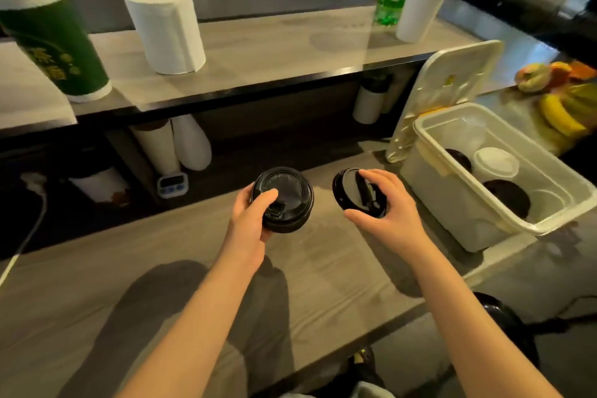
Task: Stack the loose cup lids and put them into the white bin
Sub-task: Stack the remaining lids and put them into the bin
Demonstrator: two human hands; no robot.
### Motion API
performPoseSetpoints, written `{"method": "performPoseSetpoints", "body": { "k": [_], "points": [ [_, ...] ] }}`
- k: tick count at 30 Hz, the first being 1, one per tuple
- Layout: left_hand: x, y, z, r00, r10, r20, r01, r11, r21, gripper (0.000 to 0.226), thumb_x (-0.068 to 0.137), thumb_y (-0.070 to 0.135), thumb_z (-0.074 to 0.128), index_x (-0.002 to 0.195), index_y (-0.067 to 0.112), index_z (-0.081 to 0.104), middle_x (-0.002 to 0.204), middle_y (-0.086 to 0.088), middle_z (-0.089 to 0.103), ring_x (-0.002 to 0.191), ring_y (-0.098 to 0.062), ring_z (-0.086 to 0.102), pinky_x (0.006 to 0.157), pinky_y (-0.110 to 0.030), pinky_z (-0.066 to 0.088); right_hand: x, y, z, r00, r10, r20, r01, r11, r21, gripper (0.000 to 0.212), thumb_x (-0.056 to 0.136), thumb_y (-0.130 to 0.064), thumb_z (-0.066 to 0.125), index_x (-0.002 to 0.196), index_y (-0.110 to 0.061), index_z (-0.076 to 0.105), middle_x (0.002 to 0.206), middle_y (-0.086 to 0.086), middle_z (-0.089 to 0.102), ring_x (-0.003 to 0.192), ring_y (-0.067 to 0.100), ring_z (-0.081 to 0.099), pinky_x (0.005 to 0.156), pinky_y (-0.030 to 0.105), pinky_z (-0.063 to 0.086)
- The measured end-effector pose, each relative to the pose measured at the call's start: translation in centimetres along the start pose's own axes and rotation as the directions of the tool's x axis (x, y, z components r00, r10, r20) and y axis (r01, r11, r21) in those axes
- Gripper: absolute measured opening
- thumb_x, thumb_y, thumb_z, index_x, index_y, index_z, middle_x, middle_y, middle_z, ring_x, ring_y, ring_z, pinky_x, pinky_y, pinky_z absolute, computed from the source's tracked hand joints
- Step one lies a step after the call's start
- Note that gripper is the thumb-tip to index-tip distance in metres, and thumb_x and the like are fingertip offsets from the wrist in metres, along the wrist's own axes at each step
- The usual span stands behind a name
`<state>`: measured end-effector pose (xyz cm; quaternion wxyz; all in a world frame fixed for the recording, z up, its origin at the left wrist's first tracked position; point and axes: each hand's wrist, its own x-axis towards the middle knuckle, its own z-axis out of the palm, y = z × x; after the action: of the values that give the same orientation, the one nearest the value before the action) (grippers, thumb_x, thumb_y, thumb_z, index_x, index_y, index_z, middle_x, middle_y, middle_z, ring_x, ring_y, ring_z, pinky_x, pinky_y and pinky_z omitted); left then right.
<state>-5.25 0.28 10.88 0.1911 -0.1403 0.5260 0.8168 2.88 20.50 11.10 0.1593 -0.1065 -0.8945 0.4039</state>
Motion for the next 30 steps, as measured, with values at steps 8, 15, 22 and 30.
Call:
{"method": "performPoseSetpoints", "body": {
  "k": [8, 15, 22, 30],
  "points": [
    [0.5, -4.3, 12.1, 0.997, -0.023, 0.067, 0.017, 0.995, 0.097, 0.036, 0.086, 0.012, 0.062, 0.121, 0.015, 0.054, 0.11, -0.004, 0.065, 0.096, -0.017, 0.063, 0.072, -0.028, 0.052, 2.1, 7.1, -10.2, 0.995, 0.031, -0.093, -0.027, 0.999, 0.039, 0.065, 0.073, -0.03, 0.079, 0.131, -0.022, 0.051, 0.131, -0.01, 0.044, 0.122, 0.001, 0.04, 0.096, 0.005, 0.028],
    [1.9, -8.5, 20.7, 0.996, -0.056, 0.072, 0.046, 0.99, 0.131, 0.043, 0.085, 0.013, 0.063, 0.127, 0.015, 0.053, 0.115, -0.006, 0.064, 0.096, -0.017, 0.064, 0.067, -0.028, 0.05, 3.8, 14.3, -17.8, 0.989, 0.045, -0.138, -0.035, 0.997, 0.076, 0.059, 0.072, -0.027, 0.079, 0.125, -0.027, 0.052, 0.125, -0.013, 0.045, 0.114, -0.006, 0.04, 0.092, -0.003, 0.028],
    [2.4, -11.4, 26.2, 0.996, -0.074, 0.045, 0.068, 0.989, 0.134, 0.041, 0.087, 0.012, 0.06, 0.126, 0.015, 0.052, 0.115, -0.006, 0.064, 0.096, -0.018, 0.064, 0.068, -0.03, 0.051, 5.7, 19.8, -23.9, 0.977, 0.151, -0.151, -0.138, 0.986, 0.094, 0.058, 0.072, -0.026, 0.08, 0.123, -0.033, 0.053, 0.123, -0.014, 0.045, 0.113, -0.002, 0.043, 0.089, 0.003, 0.032],
    [2.9, -12.7, 29.1, 0.995, -0.075, 0.065, 0.069, 0.994, 0.084, 0.024, 0.089, 0.011, 0.056, 0.111, 0.019, 0.058, 0.105, -0.004, 0.066, 0.091, -0.016, 0.064, 0.07, -0.032, 0.051, 4.0, 22.9, -25.6, 0.988, 0.085, 0.129, -0.089, 0.996, 0.024, 0.072, 0.066, -0.022, 0.084, 0.122, -0.043, 0.045, 0.127, -0.026, 0.04, 0.116, -0.01, 0.04, 0.094, 0.004, 0.03]
  ]
}}
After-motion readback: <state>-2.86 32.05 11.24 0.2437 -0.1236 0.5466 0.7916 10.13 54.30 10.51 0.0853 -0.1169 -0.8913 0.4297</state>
